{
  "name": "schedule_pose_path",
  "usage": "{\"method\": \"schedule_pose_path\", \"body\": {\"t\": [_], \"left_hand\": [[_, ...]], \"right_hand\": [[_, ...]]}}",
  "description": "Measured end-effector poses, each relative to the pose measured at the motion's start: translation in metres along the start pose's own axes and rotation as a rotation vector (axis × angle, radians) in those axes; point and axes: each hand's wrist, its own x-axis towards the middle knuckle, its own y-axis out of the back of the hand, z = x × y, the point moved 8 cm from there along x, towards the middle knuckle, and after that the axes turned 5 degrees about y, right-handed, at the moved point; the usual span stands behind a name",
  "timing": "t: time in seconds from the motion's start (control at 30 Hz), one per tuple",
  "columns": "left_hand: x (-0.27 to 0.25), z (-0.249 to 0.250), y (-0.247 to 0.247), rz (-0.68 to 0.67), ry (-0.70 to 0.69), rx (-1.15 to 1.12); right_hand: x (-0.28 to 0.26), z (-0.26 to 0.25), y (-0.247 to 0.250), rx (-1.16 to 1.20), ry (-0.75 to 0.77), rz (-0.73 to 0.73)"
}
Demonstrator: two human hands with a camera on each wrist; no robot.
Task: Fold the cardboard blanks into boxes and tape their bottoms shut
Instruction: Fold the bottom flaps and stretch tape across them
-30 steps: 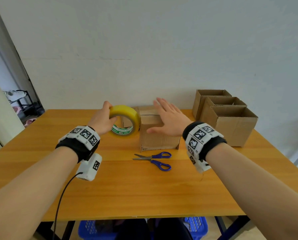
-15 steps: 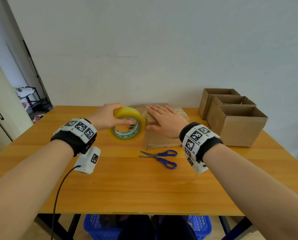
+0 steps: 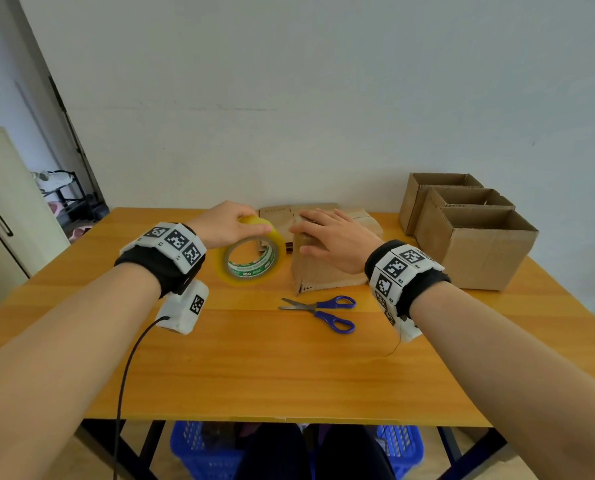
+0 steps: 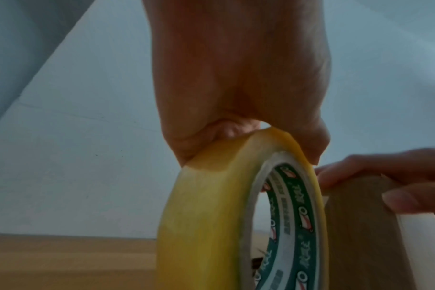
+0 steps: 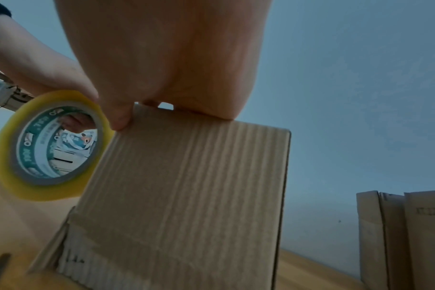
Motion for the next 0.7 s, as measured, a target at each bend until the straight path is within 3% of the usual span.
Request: {"method": "schedule_pose_path", "body": {"t": [0.23, 0.6, 0.7], "left_hand": [[0.002, -0.002, -0.018, -0.067, 0.077, 0.165], [0.001, 0.007, -0.036, -0.186, 0.076, -0.104], [-0.001, 0.008, -0.037, -0.179, 0.089, -0.156]], "right_hand": [[0.002, 0.001, -0.001, 0.018, -0.002, -0.009], [-0.013, 0.010, 0.001, 0.134, -0.064, 0.047], [-0.025, 0.016, 0.018, 0.204, -0.154, 0.209]]}}
